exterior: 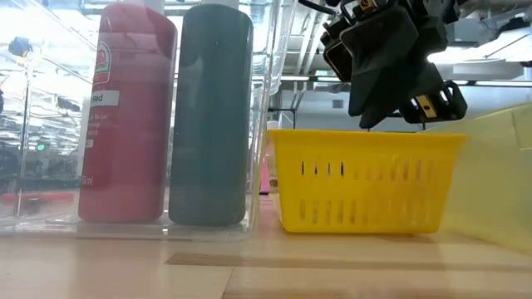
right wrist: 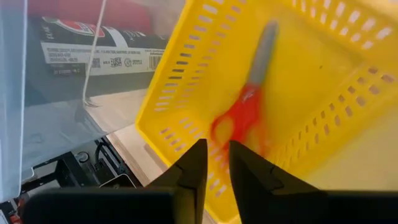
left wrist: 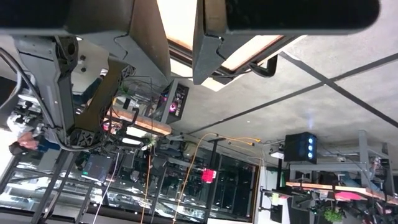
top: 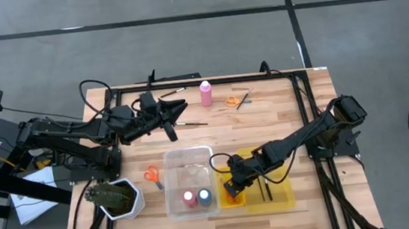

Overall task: Pick & Place Paint Supplies
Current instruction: Put the red scissors into the left yellow bin, then put the orange scissors into the left yellow bin

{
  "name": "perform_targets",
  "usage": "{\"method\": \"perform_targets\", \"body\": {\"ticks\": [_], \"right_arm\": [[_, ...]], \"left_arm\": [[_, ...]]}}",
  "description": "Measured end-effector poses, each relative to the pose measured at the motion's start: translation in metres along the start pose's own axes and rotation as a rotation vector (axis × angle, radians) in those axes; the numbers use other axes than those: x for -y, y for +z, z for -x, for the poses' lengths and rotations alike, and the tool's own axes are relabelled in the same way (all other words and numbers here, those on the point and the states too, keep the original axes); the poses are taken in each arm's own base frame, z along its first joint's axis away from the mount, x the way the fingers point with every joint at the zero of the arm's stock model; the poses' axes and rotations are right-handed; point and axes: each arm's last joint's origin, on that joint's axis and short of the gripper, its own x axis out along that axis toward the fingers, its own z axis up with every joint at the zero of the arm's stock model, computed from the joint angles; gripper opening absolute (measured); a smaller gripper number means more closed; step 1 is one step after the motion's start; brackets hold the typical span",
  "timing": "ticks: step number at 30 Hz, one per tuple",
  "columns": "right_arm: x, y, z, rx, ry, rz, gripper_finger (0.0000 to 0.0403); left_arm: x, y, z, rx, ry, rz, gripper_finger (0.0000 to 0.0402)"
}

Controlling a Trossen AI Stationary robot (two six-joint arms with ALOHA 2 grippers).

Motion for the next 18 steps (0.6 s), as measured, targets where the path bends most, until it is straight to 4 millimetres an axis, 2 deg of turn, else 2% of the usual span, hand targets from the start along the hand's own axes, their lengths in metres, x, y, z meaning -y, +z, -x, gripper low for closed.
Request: {"method": "perform_targets", "body": {"ticks": [6, 18], "right_arm": [[-0.001, 0.003, 0.000, 0.009, 0.013, 0.017, 0.0078], [0.000, 0.011, 0.006, 0.030, 0.026, 0.047, 0.0079]], "left_arm": [[0.000, 0.000, 0.000, 0.000, 0.000, 0.000, 0.0063], [0.000, 0.000, 0.000, 0.000, 0.000, 0.000, 0.0063]]}}
